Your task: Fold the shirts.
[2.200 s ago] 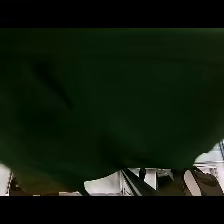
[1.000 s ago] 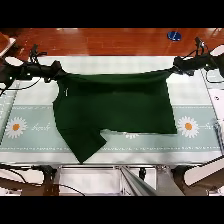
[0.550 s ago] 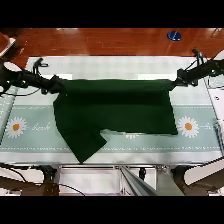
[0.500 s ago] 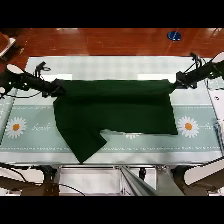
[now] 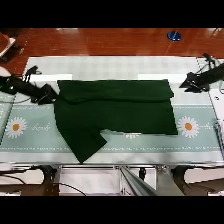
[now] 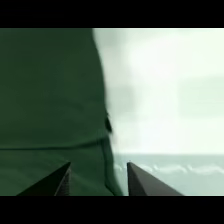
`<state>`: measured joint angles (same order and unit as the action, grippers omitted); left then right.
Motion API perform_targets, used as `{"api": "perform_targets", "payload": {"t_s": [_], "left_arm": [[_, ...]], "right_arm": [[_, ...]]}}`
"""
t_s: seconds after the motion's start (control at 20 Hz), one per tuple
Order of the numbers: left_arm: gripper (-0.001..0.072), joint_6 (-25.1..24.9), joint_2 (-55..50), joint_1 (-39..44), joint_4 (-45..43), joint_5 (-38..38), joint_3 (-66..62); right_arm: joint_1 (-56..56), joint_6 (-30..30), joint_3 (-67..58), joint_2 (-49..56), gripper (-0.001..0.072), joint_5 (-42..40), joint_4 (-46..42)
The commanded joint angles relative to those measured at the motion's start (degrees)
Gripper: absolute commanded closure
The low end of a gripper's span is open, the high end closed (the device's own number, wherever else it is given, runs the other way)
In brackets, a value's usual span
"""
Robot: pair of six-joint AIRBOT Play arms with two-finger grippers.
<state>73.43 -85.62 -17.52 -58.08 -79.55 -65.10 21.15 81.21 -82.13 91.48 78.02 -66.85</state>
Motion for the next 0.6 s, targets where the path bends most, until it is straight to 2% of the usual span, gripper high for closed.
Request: {"api": "perform_targets", "payload": {"t_s": [0.0,0.1,0.15,0.25,0.55], "left_arm": [[0.0199,-1.01,8.50,-5.55,-6.38,-0.39,14.43],[0.0199,-1.09,11.69,-9.16,-4.15,2.89,23.52],[0.0199,-2.58,12.70,-10.32,-3.39,4.15,26.58],[0.0199,-4.31,13.27,-10.69,-3.78,4.90,30.62],[0.0200,-10.05,12.98,-5.55,10.84,12.85,40.83]], "right_arm": [[2.08,1.97,13.29,-11.56,0.0305,-6.71,-2.23],[1.38,1.31,25.03,-18.32,0.0305,-12.26,3.85],[0.98,-0.04,30.40,-21.20,0.0305,-13.79,9.68],[-0.63,-5.44,38.29,-25.53,0.0305,-14.88,19.47],[-3.37,-4.87,43.80,-28.20,0.0305,-17.07,20.20]]}}
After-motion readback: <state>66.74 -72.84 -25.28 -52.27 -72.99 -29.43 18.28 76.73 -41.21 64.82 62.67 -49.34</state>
